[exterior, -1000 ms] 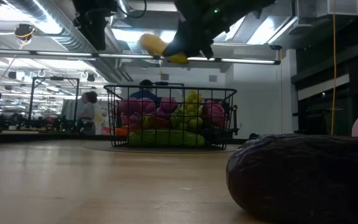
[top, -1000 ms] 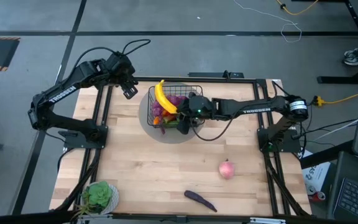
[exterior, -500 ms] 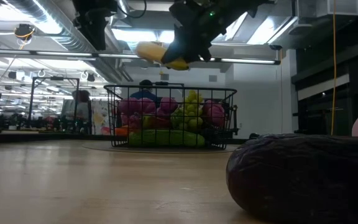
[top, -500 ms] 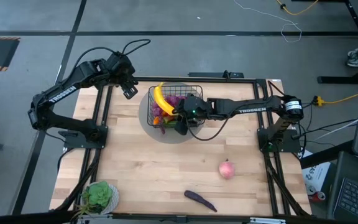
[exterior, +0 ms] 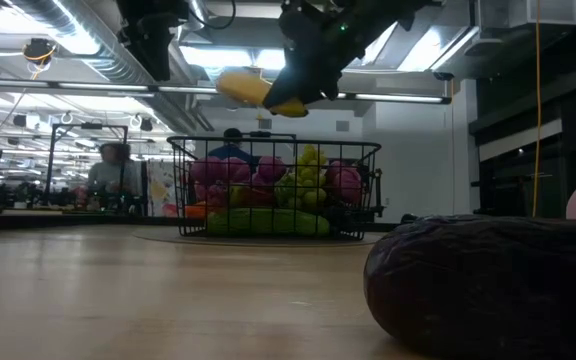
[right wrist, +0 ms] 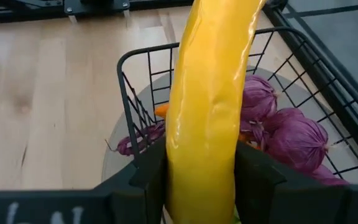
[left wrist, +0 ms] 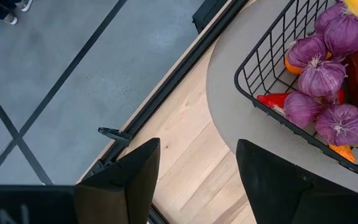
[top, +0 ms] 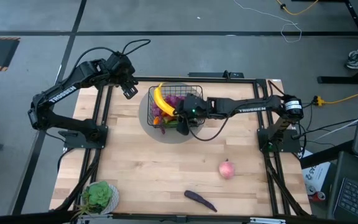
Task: Build produce basket
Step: Put the yellow banana into the wire basket, then put the pink peach into the wire basket
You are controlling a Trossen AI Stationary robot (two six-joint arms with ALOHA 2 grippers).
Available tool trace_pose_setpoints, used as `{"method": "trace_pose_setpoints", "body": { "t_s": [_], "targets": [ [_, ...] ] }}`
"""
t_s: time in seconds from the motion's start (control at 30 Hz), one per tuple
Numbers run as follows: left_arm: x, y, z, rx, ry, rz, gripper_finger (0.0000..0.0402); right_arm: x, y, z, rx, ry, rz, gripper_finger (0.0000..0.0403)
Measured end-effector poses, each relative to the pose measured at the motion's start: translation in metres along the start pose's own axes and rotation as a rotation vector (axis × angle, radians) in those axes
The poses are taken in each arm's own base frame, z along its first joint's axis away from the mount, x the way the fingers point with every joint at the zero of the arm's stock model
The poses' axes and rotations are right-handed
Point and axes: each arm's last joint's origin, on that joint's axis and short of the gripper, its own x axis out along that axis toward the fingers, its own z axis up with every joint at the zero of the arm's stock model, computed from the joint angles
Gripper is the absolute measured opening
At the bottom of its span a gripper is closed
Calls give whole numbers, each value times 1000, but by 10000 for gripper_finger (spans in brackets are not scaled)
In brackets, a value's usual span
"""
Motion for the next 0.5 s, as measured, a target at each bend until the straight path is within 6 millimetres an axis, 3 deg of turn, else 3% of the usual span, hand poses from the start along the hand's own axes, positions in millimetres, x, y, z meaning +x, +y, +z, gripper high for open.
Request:
{"method": "trace_pose_setpoints", "body": {
  "t_s": [0.17,0.3,0.5],
  "targets": [
    [0,0,0,0,0,0,208,8,-14,-2,26,22,39,155],
    [0,0,0,0,0,0,208,19,-19,-8,35,47,51,191],
    [0,0,0,1,0,0,208,19,-18,-7,35,39,54,243]
  ]
}}
